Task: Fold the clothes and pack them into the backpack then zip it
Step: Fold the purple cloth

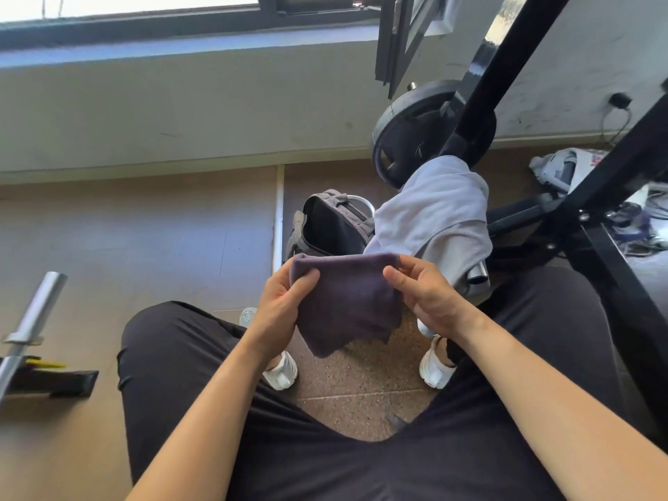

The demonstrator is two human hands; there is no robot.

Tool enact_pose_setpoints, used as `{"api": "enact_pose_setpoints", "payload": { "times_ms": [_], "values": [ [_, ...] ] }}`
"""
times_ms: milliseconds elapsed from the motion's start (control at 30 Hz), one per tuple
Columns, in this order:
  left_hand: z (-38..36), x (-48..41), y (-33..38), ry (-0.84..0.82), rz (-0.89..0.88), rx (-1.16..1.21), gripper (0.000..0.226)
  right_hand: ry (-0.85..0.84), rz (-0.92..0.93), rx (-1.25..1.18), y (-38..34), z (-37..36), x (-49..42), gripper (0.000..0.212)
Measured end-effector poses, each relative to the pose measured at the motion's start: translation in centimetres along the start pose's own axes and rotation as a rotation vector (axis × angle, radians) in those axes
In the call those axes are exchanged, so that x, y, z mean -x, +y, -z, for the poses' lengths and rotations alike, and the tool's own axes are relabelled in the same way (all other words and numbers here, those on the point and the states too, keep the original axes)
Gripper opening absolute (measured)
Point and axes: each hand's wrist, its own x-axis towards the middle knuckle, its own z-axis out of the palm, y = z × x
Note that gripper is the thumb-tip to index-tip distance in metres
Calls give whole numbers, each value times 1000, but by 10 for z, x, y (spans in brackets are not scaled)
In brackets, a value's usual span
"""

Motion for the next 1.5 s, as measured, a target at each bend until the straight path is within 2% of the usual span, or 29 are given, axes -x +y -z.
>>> {"api": "enact_pose_setpoints", "payload": {
  "times_ms": [100,167,200,300,367,500,567,667,767,867,1000,1067,1133,1233,1300,1367,1433,1500],
  "values": [
    [-2,0,5,16,105,134,28,-135,-84,-35,3,-5,2,76],
    [-4,-1,7,74,166,211,36,-219,-178,32,7,-8,3,81],
    [-2,-4,7,113,194,247,42,-256,-215,119,10,-9,3,76],
    [11,-9,4,196,303,367,59,-330,-274,328,16,-12,2,33],
    [17,-10,2,217,374,459,64,-294,-277,285,18,-13,2,26],
    [24,-10,1,249,399,669,65,-189,-272,88,15,-19,4,37],
    [27,-8,1,227,399,752,73,-150,-251,-9,13,-23,5,39],
    [20,-3,-4,123,497,675,79,-72,-204,-165,9,-27,4,31],
    [5,-1,-11,63,569,339,65,63,-167,-195,6,-19,-2,36],
    [-1,-4,-19,128,452,12,43,155,-162,-47,9,-9,-4,28],
    [-4,-1,-28,197,176,-219,17,223,-187,107,11,-3,-2,15],
    [-3,0,-31,194,47,-330,15,269,-182,143,11,-1,-2,11],
    [0,-1,-35,224,-92,-556,18,320,-157,182,14,2,-3,12],
    [3,1,-30,218,-328,-761,22,435,-93,392,17,5,-3,18],
    [5,4,-22,148,-390,-718,20,444,3,541,14,8,-4,34],
    [7,9,-15,87,-342,-567,21,385,65,550,8,11,-4,57],
    [6,14,-8,37,-222,-324,29,292,58,409,3,10,-4,56],
    [3,16,-4,14,-133,-178,26,217,-8,173,1,7,-3,56]
  ]
}}
